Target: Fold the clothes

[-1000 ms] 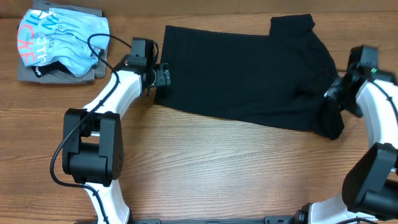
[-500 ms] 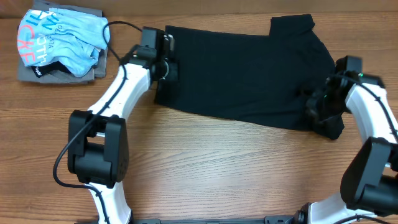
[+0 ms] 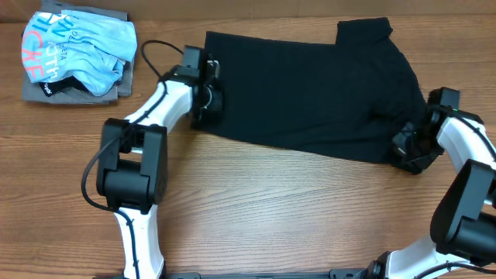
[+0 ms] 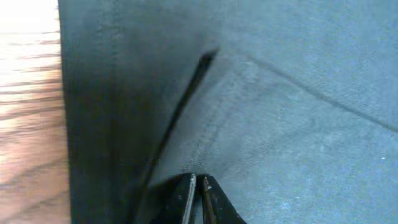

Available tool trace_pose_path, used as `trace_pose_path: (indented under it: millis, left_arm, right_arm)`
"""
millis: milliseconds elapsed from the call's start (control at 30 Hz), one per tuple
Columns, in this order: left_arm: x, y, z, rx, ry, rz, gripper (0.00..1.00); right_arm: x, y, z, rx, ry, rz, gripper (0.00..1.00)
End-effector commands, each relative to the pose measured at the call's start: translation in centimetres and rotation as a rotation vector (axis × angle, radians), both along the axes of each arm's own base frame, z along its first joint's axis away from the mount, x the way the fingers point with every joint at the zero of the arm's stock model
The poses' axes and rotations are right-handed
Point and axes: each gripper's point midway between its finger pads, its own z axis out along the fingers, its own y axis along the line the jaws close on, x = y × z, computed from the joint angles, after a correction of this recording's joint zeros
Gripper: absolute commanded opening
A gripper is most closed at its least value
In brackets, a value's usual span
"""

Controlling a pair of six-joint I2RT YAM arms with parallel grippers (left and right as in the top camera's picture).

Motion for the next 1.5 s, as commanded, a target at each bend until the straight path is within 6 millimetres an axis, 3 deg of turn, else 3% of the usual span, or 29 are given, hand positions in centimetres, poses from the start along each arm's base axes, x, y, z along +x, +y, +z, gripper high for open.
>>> trace_pose_path:
  millis: [0,500,700,833,967,1033,1167,1333,1467]
  left_arm:
    - [-0.2,2.6,-2.8,0.037,0.054,0.033,0.1]
    - [-0.7,9.8,-3.2,0.037,0.119,0.189,0.04]
    - [-1.4,12.2,-2.8,0.031,0.169,0.254,0.04]
    - [-1.3,12.7,-1.9,0.041,0.176,0.264,0.04]
    - [-0.9,13.6,-1.0,0.09,0.148,0.283,0.04]
    - [-0.8,13.9,-0.9,0.103,0.144,0.289,0.04]
    - [-0.9,14.0,-0.9,0.103,0.148,0.295,0.04]
    - [-0.9,14.0,-0.9,0.1,0.147,0.301,0.04]
    - [-0.9,14.0,-0.9,0.101,0.148,0.301,0.05]
  right_arm:
    - [-0.2,-1.4,0.1,-0.033,-0.004,-0.023,0.18]
    - [-0.1,-1.5,-0.7,-0.023,-0.001,-0.006,0.15]
    - [-0.2,-1.3,-0.6,-0.01,0.004,-0.007,0.04]
    - [1.1,0.1,1.2,0.068,-0.038,0.03,0.04]
    - [2.7,2.5,4.6,0.107,-0.112,0.159,0.04]
    - [2.7,3.6,5.4,0.103,-0.117,0.201,0.11]
    - [2.0,6.4,4.7,0.126,-0.064,0.274,0.38]
    - [0.6,10.1,1.9,0.15,0.004,0.366,0.48]
    - [-0.3,10.9,-0.4,0.151,0.047,0.367,0.49]
